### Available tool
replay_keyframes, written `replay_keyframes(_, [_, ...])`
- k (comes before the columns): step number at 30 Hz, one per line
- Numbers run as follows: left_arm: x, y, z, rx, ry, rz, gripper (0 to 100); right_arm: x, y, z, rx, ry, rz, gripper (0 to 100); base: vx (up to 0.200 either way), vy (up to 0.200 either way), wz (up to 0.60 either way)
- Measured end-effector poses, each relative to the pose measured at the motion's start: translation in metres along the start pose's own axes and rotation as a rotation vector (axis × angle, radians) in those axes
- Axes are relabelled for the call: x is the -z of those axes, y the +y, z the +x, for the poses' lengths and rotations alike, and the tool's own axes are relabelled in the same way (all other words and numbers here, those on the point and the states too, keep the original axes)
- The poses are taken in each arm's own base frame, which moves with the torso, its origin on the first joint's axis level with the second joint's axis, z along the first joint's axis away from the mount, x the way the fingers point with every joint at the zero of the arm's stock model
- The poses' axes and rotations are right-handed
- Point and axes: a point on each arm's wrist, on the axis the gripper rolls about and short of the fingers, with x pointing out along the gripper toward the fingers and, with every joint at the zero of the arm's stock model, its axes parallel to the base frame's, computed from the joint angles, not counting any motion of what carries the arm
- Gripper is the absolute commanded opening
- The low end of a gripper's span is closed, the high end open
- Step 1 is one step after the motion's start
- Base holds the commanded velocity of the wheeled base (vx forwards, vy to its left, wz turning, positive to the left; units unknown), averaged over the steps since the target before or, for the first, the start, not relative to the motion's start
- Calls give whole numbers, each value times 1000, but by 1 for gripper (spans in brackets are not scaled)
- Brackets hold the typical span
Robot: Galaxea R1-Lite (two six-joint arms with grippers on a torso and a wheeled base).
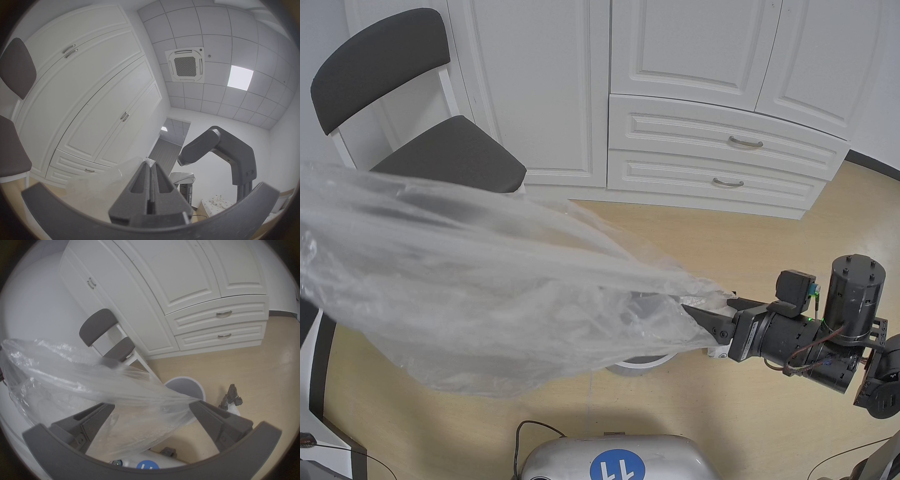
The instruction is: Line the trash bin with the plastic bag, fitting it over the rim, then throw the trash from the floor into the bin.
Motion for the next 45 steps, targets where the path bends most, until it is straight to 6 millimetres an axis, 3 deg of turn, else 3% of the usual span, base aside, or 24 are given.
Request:
replay_keyframes(9, [3,0,-2,-1,19,-3,0,-15,1,-9,-13,-53,10,100,0,0,0])
replay_keyframes(23, [9,3,3,-11,40,-9,0,-10,4,-27,7,89,-23,100,0,0,0])
replay_keyframes(36, [10,2,5,-4,39,-19,0,6,0,-5,28,154,-8,100,0,0,0])
replay_keyframes(45, [11,2,5,-2,44,-22,0,9,-4,-2,-38,193,8,100,0,0,0])
